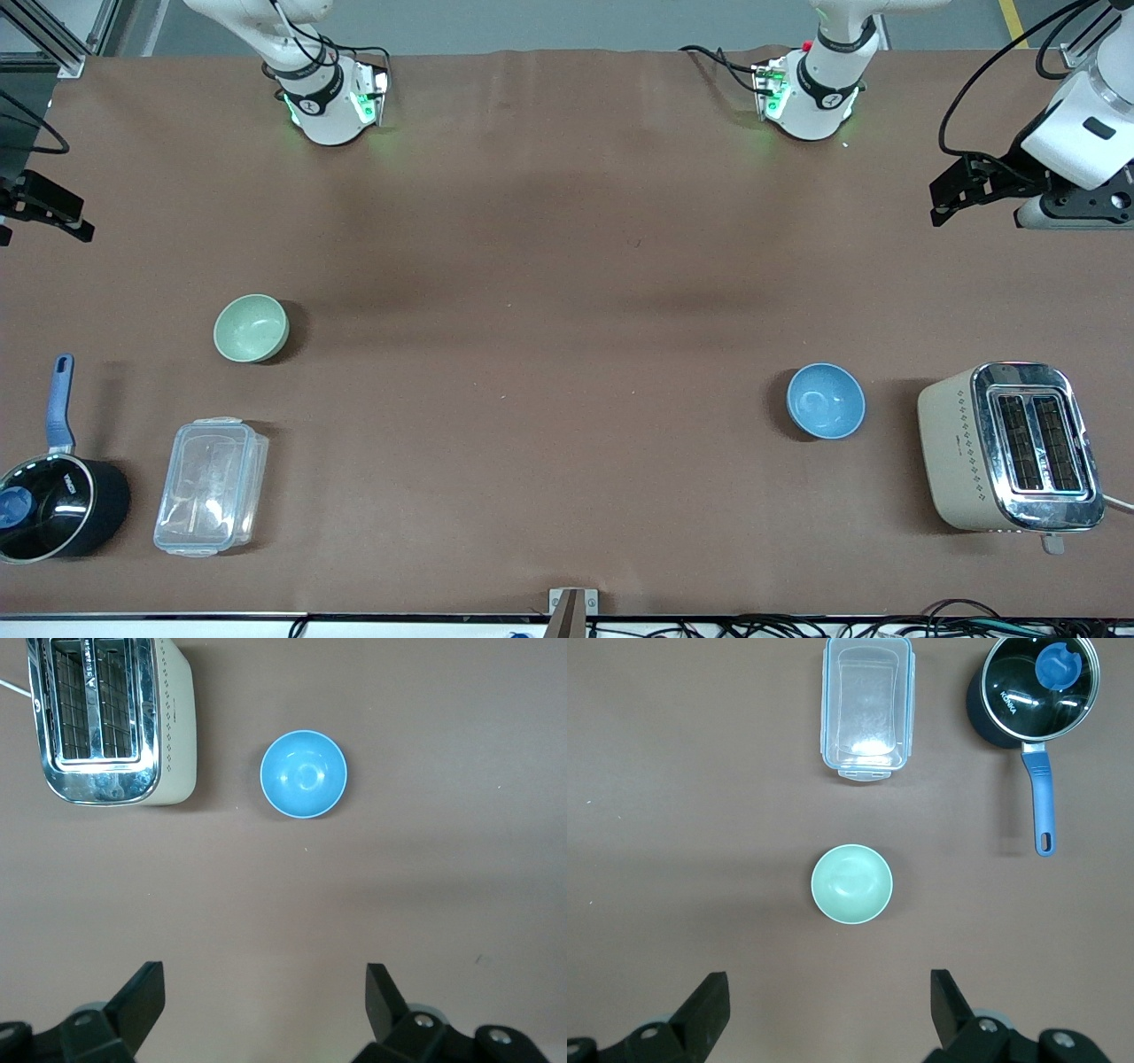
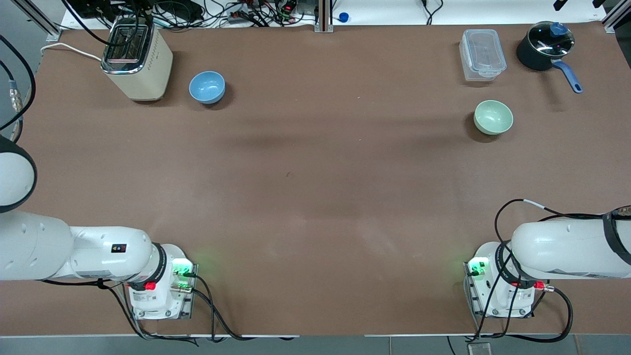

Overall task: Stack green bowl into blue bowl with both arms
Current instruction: 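Reach the left gripper to the blue bowl while the right gripper moves out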

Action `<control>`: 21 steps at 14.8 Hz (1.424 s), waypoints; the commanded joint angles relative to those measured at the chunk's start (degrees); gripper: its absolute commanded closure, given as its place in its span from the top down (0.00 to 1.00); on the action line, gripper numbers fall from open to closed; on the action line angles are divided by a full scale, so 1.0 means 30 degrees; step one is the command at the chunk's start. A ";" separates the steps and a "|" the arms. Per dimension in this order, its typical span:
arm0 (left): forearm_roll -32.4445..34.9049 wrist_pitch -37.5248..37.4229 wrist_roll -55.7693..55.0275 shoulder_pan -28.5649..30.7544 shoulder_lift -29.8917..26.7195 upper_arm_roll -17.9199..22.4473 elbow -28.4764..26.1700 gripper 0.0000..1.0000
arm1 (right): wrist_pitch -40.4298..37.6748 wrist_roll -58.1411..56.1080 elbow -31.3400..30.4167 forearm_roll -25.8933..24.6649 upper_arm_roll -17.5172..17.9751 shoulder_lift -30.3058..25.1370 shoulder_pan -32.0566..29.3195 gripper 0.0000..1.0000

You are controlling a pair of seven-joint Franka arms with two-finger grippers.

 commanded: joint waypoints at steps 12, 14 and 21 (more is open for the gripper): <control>0.0799 0.3370 0.0428 0.0259 0.6246 0.0141 0.0086 1.00 | 0.0429 0.1613 -0.0428 0.0099 -0.0006 -0.0507 -0.0507 1.00; 0.0858 0.6065 0.0457 0.0346 0.6977 0.0170 -0.1379 1.00 | 0.0750 0.1708 -0.0486 0.0128 -0.0035 -0.0215 -0.0652 1.00; 0.1971 1.1934 -0.0040 0.1196 1.0727 0.0141 -0.2763 1.00 | 0.7825 -0.0367 -0.7272 0.2765 -0.0035 0.1598 -0.3582 1.00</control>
